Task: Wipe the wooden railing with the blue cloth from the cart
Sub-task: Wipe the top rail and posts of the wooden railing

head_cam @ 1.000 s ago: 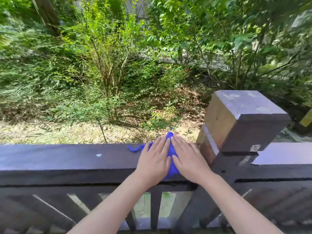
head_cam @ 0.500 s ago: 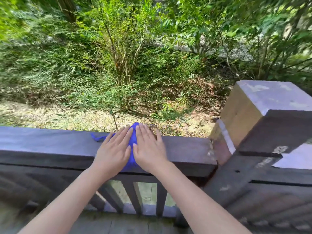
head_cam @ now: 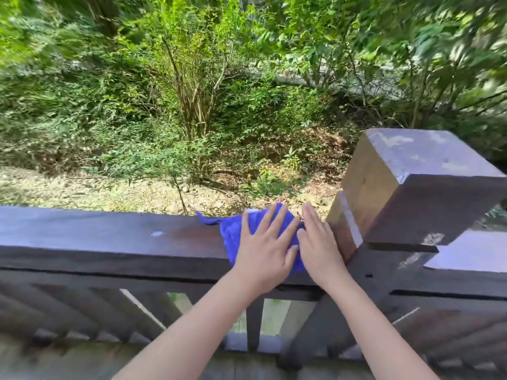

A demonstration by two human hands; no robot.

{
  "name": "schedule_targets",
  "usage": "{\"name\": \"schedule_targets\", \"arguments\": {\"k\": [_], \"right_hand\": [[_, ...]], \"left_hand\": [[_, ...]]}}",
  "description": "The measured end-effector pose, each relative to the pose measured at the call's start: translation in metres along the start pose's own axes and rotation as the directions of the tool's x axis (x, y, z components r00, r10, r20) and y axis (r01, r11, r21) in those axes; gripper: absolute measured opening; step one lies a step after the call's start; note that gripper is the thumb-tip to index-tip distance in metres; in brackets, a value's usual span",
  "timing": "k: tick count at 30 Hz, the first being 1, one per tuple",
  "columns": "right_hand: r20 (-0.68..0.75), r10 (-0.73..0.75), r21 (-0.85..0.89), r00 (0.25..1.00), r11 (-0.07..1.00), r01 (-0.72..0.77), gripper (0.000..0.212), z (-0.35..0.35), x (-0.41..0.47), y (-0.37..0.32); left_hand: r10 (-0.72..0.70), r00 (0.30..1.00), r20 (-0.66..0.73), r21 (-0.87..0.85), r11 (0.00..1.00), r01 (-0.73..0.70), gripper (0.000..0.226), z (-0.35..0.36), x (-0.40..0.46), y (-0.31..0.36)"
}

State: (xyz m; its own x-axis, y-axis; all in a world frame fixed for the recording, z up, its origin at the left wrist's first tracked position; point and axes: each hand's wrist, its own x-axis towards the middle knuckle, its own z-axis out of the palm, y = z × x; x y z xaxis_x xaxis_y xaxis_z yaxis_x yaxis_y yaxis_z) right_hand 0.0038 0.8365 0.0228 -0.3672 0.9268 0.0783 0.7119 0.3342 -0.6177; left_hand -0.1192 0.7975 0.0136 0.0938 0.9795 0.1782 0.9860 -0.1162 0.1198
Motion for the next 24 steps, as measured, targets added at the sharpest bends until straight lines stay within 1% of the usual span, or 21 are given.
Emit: {"name": "schedule_targets", "arguments": {"k": [1, 2, 3, 5, 8, 10, 14, 19, 22, 24], "right_hand": [[-0.017, 0.044, 0.14, 0.999, 0.989, -0.041, 0.05, -0.002, 0.003, -0.001], [-0.004, 0.074, 0.194, 0.997, 0.978, -0.071, 0.048, -0.004, 0.005, -0.001], [0.024, 0.081, 0.14, 0.996, 0.987, -0.083, 0.047, -0.004, 0.006, -0.002], [0.06, 0.054, -0.063, 0.997, 0.997, -0.05, 0.048, 0.001, 0.005, 0.001], [0.003, 0.004, -0.281, 1.0, 0.96, -0.003, 0.048, 0.008, 0.001, 0.003], [-0.028, -0.023, -0.374, 0.999, 0.927, 0.011, 0.051, 0.014, 0.0, -0.003], [0.057, -0.097, -0.411, 0.994, 0.905, 0.112, 0.059, 0.039, 0.004, -0.033], [0.083, -0.144, -0.452, 0.986, 0.877, 0.166, 0.073, 0.082, 0.013, -0.082], [0.136, -0.144, -0.455, 0.98, 0.87, 0.191, 0.07, 0.11, 0.025, -0.113], [0.153, -0.156, -0.451, 0.976, 0.867, 0.21, 0.069, 0.128, 0.032, -0.135]], "left_hand": [[0.0, 1.0, 0.012, 0.01, 1.0, 0.0, 0.063, 0.002, 0.002, 0.003], [-0.001, 1.0, 0.022, 0.012, 1.0, 0.001, 0.064, 0.002, 0.003, 0.003], [-0.001, 1.0, 0.024, 0.007, 1.0, 0.0, 0.064, 0.002, 0.005, 0.001], [-0.001, 1.0, 0.01, -0.001, 1.0, 0.001, 0.064, 0.002, 0.004, -0.007], [-0.056, 0.998, -0.027, -0.001, 0.998, 0.056, 0.064, -0.001, -0.005, -0.025], [-0.091, 0.995, -0.042, 0.014, 0.996, 0.092, 0.064, -0.003, -0.013, -0.043], [-0.16, 0.985, -0.062, 0.025, 0.987, 0.161, 0.063, -0.012, -0.035, -0.088], [-0.254, 0.963, -0.088, 0.063, 0.964, 0.26, 0.058, -0.029, -0.07, -0.163], [-0.347, 0.932, -0.107, 0.091, 0.93, 0.357, 0.057, -0.04, -0.092, -0.22], [-0.425, 0.899, -0.107, 0.114, 0.893, 0.436, 0.06, -0.047, -0.109, -0.262]]}}
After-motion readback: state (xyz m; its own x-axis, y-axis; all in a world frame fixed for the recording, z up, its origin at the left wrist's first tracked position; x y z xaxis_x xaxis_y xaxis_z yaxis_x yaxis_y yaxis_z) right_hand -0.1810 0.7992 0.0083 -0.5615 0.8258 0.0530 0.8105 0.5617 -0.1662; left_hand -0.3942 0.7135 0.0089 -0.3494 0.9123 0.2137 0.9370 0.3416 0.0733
